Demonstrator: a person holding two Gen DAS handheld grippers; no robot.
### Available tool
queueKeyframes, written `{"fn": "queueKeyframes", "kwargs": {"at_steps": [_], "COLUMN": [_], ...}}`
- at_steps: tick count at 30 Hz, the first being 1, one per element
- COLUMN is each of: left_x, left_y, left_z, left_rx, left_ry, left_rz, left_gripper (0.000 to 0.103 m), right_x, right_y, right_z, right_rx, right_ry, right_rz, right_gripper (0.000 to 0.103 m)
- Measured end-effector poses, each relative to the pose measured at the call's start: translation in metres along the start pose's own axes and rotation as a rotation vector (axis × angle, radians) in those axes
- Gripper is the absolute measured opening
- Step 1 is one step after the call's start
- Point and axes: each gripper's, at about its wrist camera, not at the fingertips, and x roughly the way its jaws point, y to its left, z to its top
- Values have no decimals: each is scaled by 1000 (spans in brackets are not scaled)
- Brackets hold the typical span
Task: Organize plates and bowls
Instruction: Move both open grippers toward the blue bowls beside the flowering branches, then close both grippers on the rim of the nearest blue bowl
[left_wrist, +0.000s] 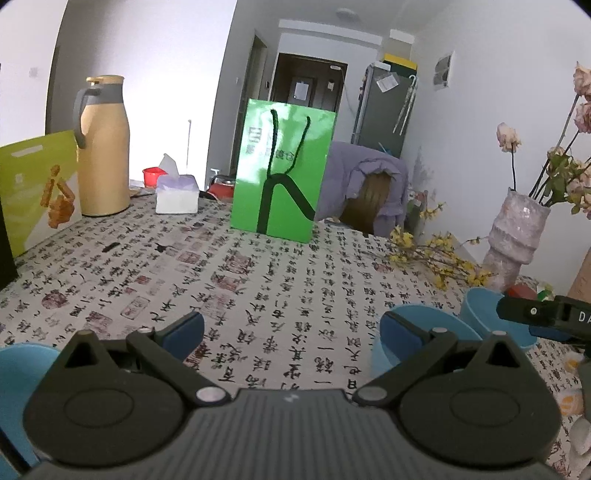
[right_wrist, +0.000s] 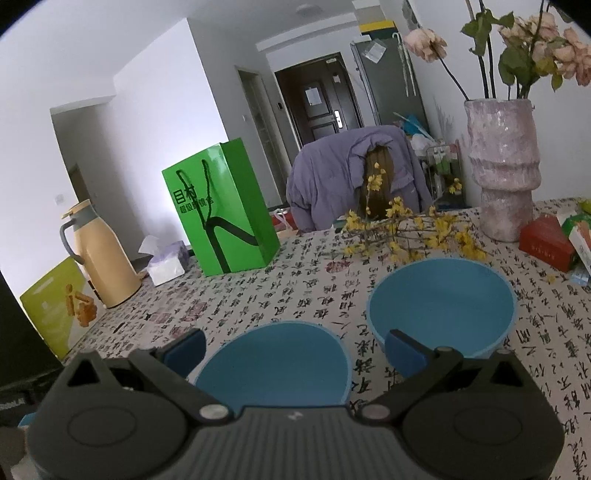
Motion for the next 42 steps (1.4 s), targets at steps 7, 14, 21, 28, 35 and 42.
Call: {"fn": "queueKeyframes", "kwargs": {"at_steps": [7,14,21,28,35,42], "left_x": [9,18,36,60,79,94], "left_y": [-5,-10,-19,-32,-43,-51], "left_z": [-5,-5,-3,2,1,-6], "left_rx": [2,10,1,-8,-10,9], "left_ry": [29,49,106,180,233,274], "left_rz": [-7,-14,-46,-62,-65,-33], "left_gripper": [103,103,103,103,103,103], "right_x": [7,12,22,34,45,58], "right_y": [-2,-5,-4,-10,-9,-13], "right_z": [-3,-5,-9,-13,-17,-23], "right_rx": [10,25,21,43,27,43], "right_ry": [32,63,104,149,177,226], "right_rz": [-5,-1,-6,-19,-45,-53], "right_gripper": [103,103,101,95,93,75]}}
